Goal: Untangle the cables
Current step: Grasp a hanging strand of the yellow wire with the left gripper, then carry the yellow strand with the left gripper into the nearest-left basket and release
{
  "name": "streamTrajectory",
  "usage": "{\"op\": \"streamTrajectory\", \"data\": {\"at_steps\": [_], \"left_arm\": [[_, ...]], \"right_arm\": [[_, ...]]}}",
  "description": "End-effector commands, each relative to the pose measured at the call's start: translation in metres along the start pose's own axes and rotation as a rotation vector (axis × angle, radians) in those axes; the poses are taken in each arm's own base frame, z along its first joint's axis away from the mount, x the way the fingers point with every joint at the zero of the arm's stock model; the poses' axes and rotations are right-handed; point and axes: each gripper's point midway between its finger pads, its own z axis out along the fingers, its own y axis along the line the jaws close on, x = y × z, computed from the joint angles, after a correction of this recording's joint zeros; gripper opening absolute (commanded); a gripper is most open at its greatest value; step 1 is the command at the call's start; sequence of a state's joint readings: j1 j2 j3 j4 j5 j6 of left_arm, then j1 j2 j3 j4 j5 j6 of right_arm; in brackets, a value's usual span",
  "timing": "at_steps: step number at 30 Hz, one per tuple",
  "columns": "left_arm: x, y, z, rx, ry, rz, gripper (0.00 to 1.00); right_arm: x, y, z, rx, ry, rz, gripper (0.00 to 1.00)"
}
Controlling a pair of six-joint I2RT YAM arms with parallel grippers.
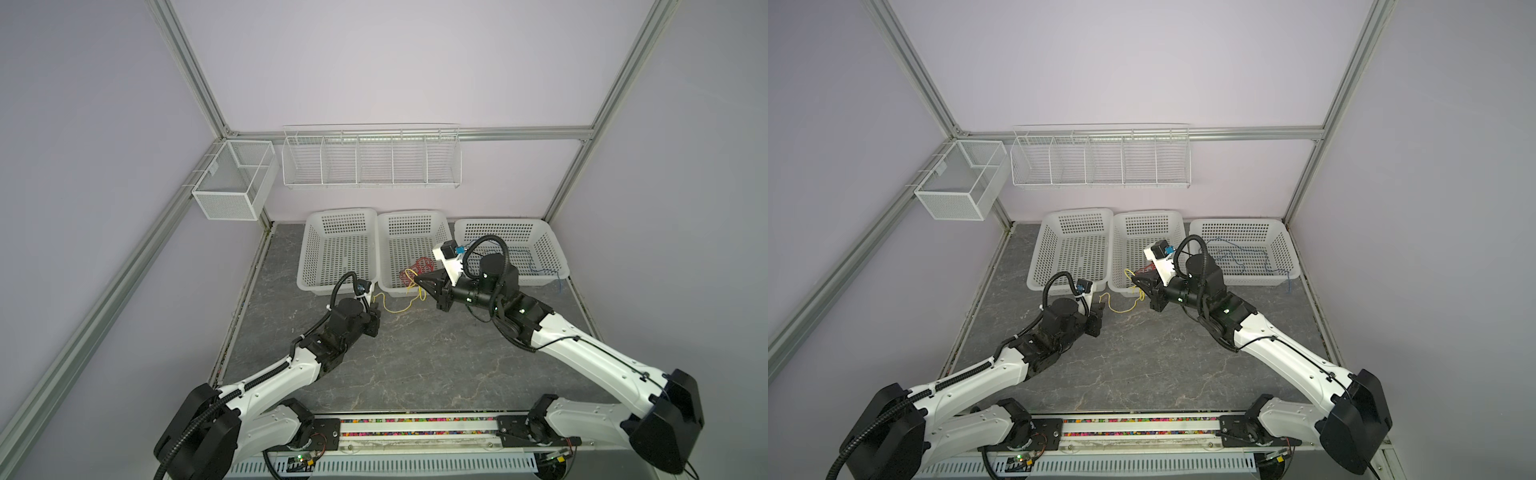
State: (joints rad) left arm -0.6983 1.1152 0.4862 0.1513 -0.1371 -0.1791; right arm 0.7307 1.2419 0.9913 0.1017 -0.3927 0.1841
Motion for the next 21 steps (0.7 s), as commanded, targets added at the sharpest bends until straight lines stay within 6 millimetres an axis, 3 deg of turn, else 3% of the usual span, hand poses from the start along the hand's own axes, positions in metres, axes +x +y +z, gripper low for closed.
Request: {"op": "streamTrajectory", "data": {"at_steps": [1,3,6,13,16,21], "left_arm": [[-0.01,0.0,-0.003,0.004,-0.038,-0.009,0.0],[-0.009,0.002,-0.004,-0.006,-0.029,-0.003,0.0],[-0.003,0.008,-0.004,-0.042,-0.006,-0.007,0.0],[0.008,0.023,-0.005,-0.121,0.033,-0.002,0.0],[0.009,0.024,-0.005,-0.127,0.041,0.005,0.0],[0.005,0.014,-0.003,-0.075,0.038,0.02,0.0]], "right_arm": [[0.013,0.029,0.012,-0.125,0.088,-0.051,0.06],[0.024,0.028,0.017,-0.079,0.126,-0.082,0.06],[0.029,0.01,0.012,0.04,0.123,-0.095,0.06],[0.019,-0.044,-0.036,0.441,0.053,-0.139,0.06],[0.02,-0.04,-0.044,0.436,0.062,-0.166,0.06],[0.021,-0.03,-0.039,0.368,0.05,-0.15,0.06]]}}
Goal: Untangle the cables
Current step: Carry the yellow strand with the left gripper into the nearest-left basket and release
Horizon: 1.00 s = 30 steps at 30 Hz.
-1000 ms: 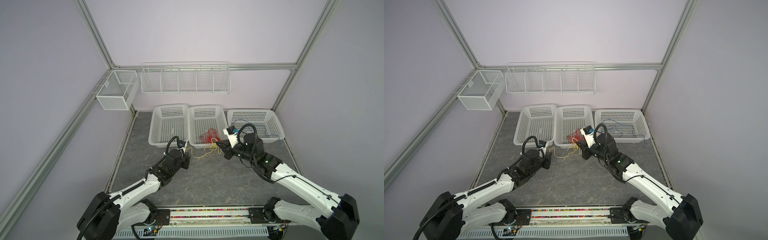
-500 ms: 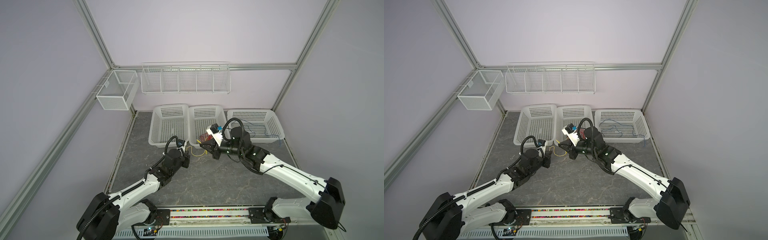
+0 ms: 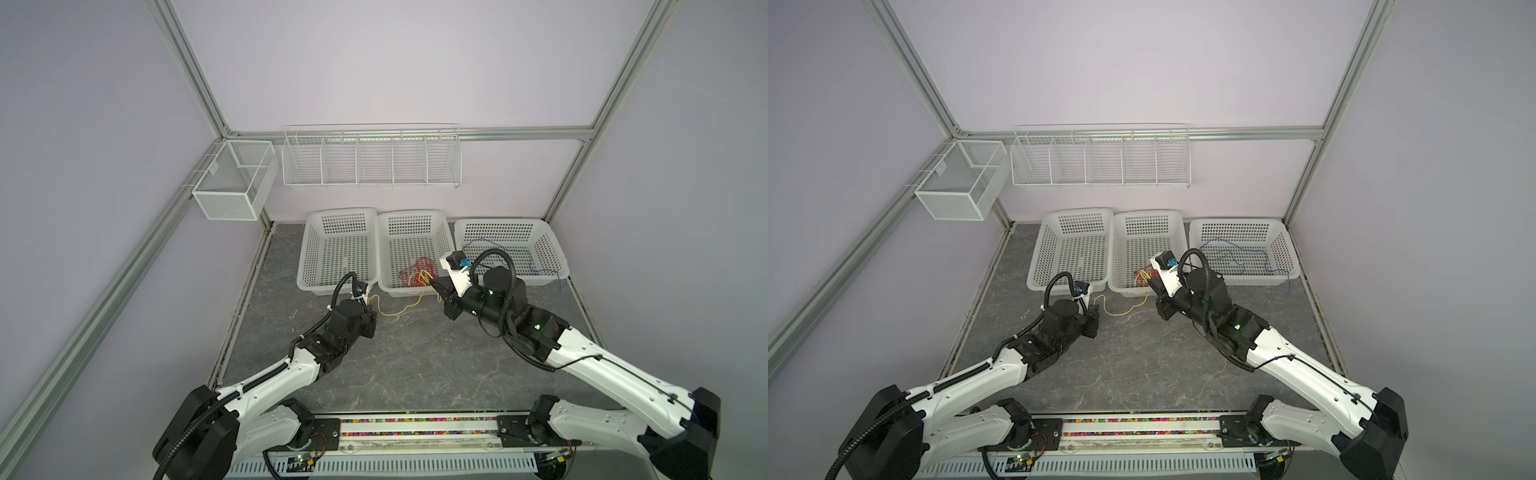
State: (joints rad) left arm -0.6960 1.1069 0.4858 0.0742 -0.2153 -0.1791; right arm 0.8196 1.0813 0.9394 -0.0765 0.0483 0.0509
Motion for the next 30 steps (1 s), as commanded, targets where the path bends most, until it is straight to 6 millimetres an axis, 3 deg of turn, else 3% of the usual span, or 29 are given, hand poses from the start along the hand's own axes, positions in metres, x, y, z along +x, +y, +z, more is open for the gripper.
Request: {"op": "streamTrajectory", "data": {"at_steps": [1,4,7,9,12,14,18,23,30], "left_arm": [[-0.008,-0.004,-0.001,0.02,-0.01,0.008,0.0],[-0.009,-0.005,-0.001,0.027,-0.009,-0.004,0.0],[-0.017,0.004,-0.007,-0.027,-0.019,-0.07,0.0],[-0.029,0.018,-0.013,-0.065,-0.031,-0.128,0.0],[-0.055,0.041,-0.023,-0.099,-0.081,-0.22,0.0],[-0.072,0.054,-0.028,-0.143,-0.117,-0.23,0.0],[-0.098,0.09,-0.023,-0.293,-0.089,-0.232,0.0],[-0.11,0.139,-0.001,-0.494,-0.035,-0.266,0.0],[-0.11,0.179,0.045,-0.559,0.042,-0.313,0.0]], "right_arm": [[0.009,-0.002,0.005,0.01,0.014,-0.01,0.06],[0.007,-0.017,0.007,0.098,-0.001,0.014,0.06],[0.008,-0.045,0.002,0.258,-0.003,0.027,0.06],[0.011,-0.066,-0.006,0.374,0.002,0.045,0.06],[0.019,-0.081,-0.014,0.44,0.016,0.074,0.06],[0.02,-0.081,-0.018,0.432,0.016,0.077,0.06],[0.043,-0.078,-0.018,0.406,0.055,0.082,0.06],[0.056,-0.072,-0.02,0.369,0.076,0.091,0.06],[0.063,-0.058,-0.021,0.29,0.109,0.066,0.06]]}}
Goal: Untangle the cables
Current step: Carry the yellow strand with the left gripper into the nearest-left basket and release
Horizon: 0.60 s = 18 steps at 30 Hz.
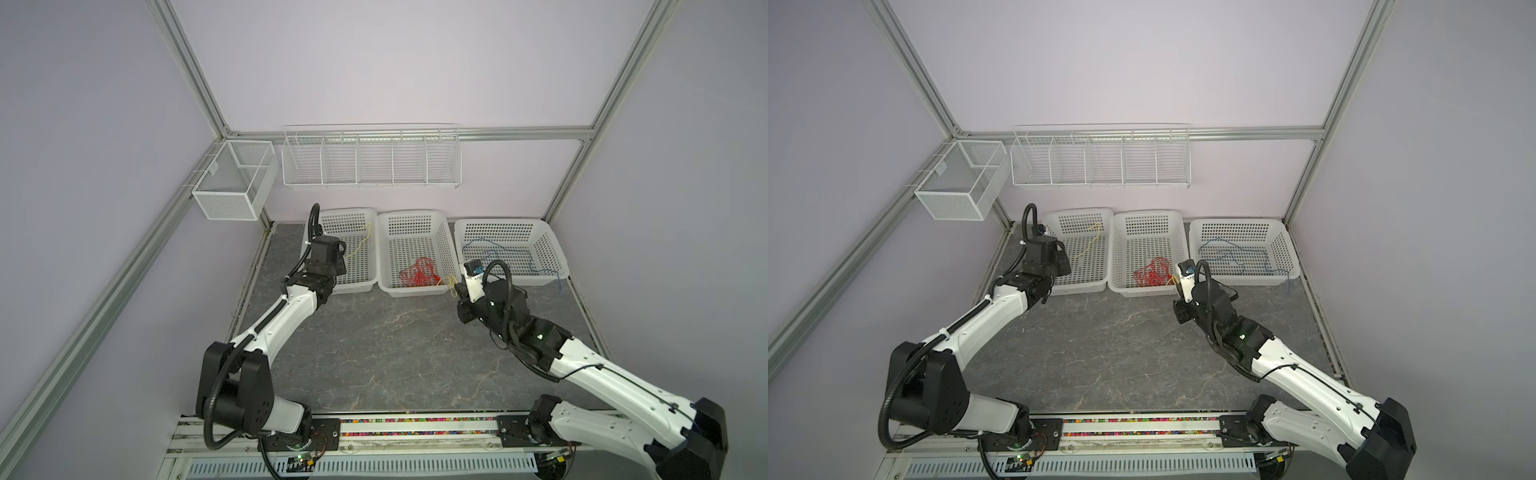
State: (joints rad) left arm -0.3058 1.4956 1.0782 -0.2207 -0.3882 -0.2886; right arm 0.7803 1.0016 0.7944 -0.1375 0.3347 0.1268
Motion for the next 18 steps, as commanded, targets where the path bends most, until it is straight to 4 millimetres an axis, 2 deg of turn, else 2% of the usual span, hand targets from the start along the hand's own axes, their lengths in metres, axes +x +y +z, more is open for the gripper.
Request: {"op": "streamTrajectory", "data": {"at_steps": [1,6,11,14,16,18], "left_arm": [[-0.001,0.008,0.02,-0.047,0.038,-0.018,0.0],[0.015,0.009,0.052,-0.06,0.124,-0.009,0.0],[0.031,0.0,0.068,-0.033,0.18,-0.001,0.0],[0.035,-0.004,0.072,-0.017,0.209,0.0,0.0],[0.035,-0.007,0.071,0.0,0.218,0.0,0.08],[0.033,-0.01,0.069,0.012,0.227,0.004,0.24]], "right_arm": [[0.005,0.006,-0.004,-0.048,0.01,-0.014,0.06],[0.0,0.012,-0.009,-0.089,-0.023,-0.021,0.06],[-0.004,0.013,-0.009,-0.093,-0.036,-0.031,0.06],[-0.003,0.014,-0.005,-0.094,-0.025,-0.037,0.06],[-0.003,0.016,-0.004,-0.1,-0.02,-0.041,0.06],[-0.003,0.017,-0.003,-0.104,-0.019,-0.042,0.06]]}}
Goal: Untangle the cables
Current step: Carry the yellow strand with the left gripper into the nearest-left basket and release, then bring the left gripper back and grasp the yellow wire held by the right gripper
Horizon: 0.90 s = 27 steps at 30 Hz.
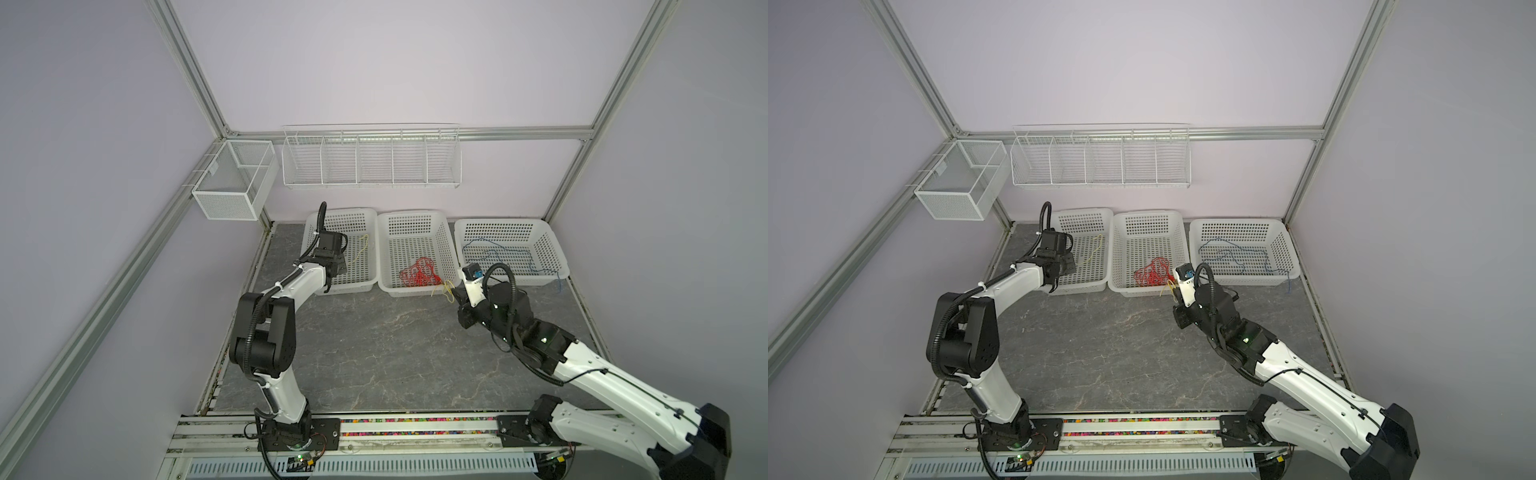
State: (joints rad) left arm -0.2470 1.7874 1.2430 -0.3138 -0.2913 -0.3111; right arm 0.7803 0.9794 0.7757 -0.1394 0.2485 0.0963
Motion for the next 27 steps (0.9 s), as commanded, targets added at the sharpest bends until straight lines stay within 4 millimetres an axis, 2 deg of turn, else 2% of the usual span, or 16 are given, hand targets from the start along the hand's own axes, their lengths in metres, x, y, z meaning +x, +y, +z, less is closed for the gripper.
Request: {"op": "streamTrajectory", "data": {"at_steps": [1,9,11,13,17,20,22,27], "left_arm": [[-0.013,-0.007,-0.009,0.037,0.004,-0.002,0.3],[-0.024,-0.013,-0.033,0.098,-0.024,0.028,0.62],[-0.027,-0.016,-0.044,0.128,-0.048,0.029,0.67],[-0.03,-0.024,-0.056,0.192,-0.087,0.058,0.68],[-0.042,-0.037,-0.095,0.319,-0.216,0.082,0.69],[-0.041,-0.051,-0.126,0.427,-0.287,0.131,0.69],[-0.035,-0.061,-0.142,0.479,-0.315,0.162,0.69],[-0.004,-0.095,-0.175,0.64,-0.307,0.267,0.7]], "right_arm": [[-0.008,0.004,0.002,-0.021,-0.023,-0.014,0.06],[-0.004,0.012,0.009,-0.066,-0.005,-0.015,0.06],[-0.006,0.014,0.01,-0.08,-0.01,-0.009,0.06],[-0.009,0.016,0.01,-0.098,-0.019,-0.005,0.06],[-0.022,0.018,0.005,-0.122,-0.051,-0.009,0.06],[-0.032,0.021,-0.002,-0.148,-0.077,-0.021,0.06],[-0.039,0.022,-0.007,-0.158,-0.092,-0.031,0.06],[-0.052,0.027,-0.021,-0.196,-0.123,-0.059,0.06]]}}
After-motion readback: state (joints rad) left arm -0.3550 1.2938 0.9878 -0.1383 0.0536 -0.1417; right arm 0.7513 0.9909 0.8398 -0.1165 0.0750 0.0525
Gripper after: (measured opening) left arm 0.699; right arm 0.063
